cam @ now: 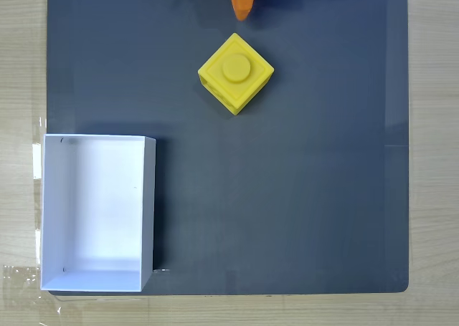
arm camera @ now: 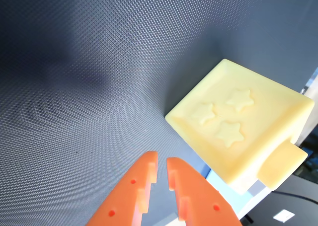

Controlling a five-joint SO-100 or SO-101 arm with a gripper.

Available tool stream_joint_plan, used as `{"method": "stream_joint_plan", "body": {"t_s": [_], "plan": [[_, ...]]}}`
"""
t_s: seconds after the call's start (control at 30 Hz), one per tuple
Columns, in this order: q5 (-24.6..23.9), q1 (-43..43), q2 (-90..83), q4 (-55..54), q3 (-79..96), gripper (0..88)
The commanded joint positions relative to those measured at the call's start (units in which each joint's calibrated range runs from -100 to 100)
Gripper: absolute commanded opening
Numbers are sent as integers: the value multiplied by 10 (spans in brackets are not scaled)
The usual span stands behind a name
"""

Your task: Grasp a yellow block and put it in the box

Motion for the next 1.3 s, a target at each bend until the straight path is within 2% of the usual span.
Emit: {"method": "stream_joint_plan", "body": {"t_s": [0.0,0.87,1.13,1.27], "plan": [[-3,3,-1,-3,2,25],[-1,-3,8,-6,-6,25],[-6,-4,174,-169,-131,31],[-7,-5,306,-196,-257,32]]}}
